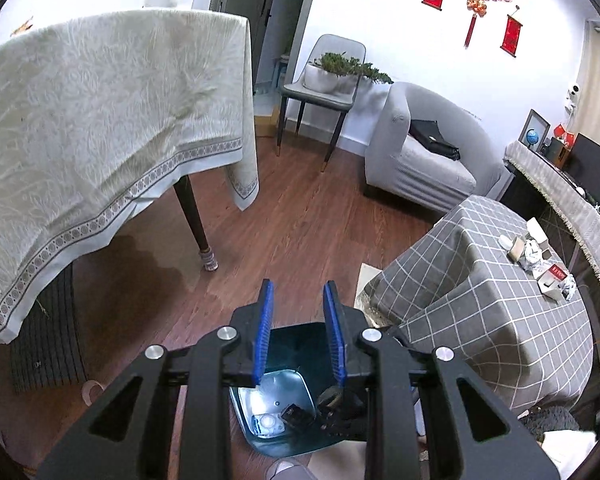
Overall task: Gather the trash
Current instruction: 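Lower the cardboard ring into the teal bin and open the right tool, then move both tools back over the table toward the crumpled foil balls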
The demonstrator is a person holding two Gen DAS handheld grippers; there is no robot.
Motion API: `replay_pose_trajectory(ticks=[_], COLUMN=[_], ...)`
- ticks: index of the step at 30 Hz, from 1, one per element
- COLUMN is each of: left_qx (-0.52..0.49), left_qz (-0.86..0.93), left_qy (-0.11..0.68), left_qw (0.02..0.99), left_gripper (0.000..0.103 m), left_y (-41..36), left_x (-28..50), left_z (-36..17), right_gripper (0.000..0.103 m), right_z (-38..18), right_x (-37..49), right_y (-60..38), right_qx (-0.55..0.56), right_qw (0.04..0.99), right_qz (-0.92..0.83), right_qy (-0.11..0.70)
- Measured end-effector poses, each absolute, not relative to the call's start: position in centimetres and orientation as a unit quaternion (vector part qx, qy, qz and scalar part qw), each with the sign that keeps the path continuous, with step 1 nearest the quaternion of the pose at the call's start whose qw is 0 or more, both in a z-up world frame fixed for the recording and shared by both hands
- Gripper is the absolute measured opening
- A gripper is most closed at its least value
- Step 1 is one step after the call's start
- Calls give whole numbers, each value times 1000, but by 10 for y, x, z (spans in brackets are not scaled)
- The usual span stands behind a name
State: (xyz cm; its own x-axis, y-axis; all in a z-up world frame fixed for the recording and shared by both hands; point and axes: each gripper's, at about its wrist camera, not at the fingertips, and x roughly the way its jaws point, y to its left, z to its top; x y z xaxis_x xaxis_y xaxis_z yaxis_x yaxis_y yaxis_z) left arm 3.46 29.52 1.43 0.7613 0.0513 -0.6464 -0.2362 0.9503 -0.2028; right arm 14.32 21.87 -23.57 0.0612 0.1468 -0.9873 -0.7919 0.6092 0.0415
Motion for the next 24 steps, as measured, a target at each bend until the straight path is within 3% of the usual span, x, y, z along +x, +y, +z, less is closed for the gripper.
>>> replay_pose_trajectory(ticks=[8, 13, 18, 24], left_qx=[-126, -111, -101, -96], left_qz=[77, 87, 94, 79], left_qy=[319, 307, 294, 285], left_qw=[936, 941, 946, 950], left_gripper=[27, 28, 39, 49], left_y=[283, 276, 267, 248], left_x=[36, 38, 40, 48], left_z=[30, 39, 47, 54], right_gripper=[73, 64, 56, 55], right_z=[-208, -156, -102, -55], right_x=[140, 134, 127, 129], right_y=[206, 199, 183, 148], right_qx=[-263, -232, -196, -165], right_qw=[687, 715, 746, 780], right_qz=[371, 402, 424, 425], right_qy=[567, 523, 474, 429])
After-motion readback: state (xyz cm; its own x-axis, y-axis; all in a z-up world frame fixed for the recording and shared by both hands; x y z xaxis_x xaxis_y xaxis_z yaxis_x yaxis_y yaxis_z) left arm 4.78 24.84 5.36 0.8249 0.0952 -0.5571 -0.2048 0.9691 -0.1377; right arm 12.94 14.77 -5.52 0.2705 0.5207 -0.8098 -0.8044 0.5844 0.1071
